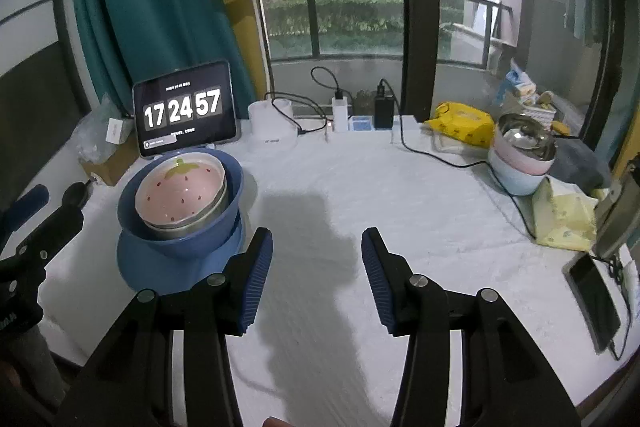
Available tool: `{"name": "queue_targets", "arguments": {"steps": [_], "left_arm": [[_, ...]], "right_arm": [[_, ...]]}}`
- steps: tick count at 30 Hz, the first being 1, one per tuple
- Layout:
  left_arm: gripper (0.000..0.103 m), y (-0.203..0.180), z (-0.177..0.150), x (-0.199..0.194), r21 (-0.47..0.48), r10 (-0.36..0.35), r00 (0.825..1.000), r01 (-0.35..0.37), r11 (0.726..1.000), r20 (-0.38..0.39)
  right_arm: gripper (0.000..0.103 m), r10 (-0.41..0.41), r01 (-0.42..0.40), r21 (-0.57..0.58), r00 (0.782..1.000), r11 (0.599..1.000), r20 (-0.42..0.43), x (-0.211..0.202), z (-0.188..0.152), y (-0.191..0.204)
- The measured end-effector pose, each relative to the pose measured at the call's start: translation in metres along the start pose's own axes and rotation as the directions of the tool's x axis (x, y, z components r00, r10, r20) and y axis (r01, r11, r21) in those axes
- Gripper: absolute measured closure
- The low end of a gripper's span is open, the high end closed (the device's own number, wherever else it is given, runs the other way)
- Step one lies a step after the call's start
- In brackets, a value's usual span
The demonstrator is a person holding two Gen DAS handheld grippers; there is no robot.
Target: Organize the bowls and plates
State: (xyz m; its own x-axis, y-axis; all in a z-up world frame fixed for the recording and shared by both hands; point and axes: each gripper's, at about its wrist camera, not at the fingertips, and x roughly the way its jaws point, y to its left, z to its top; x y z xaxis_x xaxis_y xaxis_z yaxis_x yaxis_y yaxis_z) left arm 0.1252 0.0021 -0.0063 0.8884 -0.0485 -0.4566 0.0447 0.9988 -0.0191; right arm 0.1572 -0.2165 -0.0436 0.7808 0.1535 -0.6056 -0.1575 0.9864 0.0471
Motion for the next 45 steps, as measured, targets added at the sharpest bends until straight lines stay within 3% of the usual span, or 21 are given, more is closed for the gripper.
{"name": "queue_targets", "arguments": {"steps": [29,45], "left_arm": [[0.009,-0.004,0.01,-0.089,-0.01,0.012,0.988,-0.01,1.0,0.153],[0.009,-0.005,0.017,-0.119,0.01,0.009,0.971,-0.012,1.0,0.238]], "right_arm": [[0.054,-0.065,0.066,0.003,0.972,0.998,0.224,-0.122,-0.008,-0.012],[0.053,-0.078,0.08,0.005,0.958,0.997,0.277,-0.149,-0.007,-0.011]]}}
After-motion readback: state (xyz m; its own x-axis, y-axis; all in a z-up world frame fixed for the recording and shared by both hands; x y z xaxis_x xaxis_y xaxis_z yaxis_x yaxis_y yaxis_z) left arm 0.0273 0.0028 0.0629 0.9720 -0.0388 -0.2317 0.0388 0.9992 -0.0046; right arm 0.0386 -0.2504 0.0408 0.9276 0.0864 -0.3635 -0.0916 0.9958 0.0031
